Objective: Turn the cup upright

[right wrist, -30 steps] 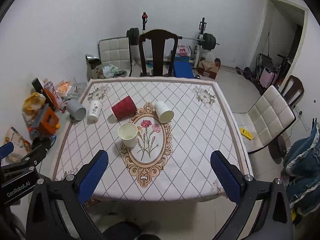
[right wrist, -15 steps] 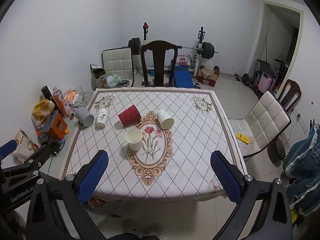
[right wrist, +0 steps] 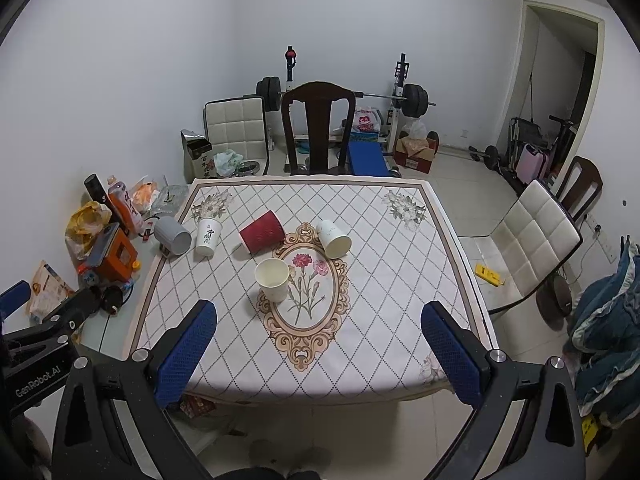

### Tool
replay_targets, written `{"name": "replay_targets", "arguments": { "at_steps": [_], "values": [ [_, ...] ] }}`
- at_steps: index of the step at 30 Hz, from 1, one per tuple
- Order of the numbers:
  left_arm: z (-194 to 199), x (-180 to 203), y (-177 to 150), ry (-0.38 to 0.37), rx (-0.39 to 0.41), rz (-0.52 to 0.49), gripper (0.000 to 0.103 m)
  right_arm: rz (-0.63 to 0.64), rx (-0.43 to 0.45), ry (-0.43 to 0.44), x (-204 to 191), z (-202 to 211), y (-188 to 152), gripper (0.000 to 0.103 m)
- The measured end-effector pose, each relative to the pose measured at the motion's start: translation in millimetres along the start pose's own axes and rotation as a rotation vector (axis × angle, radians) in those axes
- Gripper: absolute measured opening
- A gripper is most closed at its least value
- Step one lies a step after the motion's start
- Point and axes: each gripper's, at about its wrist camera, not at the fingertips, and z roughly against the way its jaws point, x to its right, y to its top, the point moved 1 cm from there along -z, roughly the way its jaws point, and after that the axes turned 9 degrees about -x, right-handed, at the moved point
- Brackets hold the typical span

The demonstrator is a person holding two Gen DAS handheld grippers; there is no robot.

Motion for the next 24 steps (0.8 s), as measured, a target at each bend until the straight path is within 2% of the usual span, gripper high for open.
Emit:
{"name": "replay_targets", "arguments": {
  "at_steps": [24],
  "values": [
    [6.1, 0.8, -7.6, -0.024, -0.006, 0.002, 0.103, 0.004, -0.026, 0.016, -1.9, -1.8, -5.0, 0.103]
  ]
}}
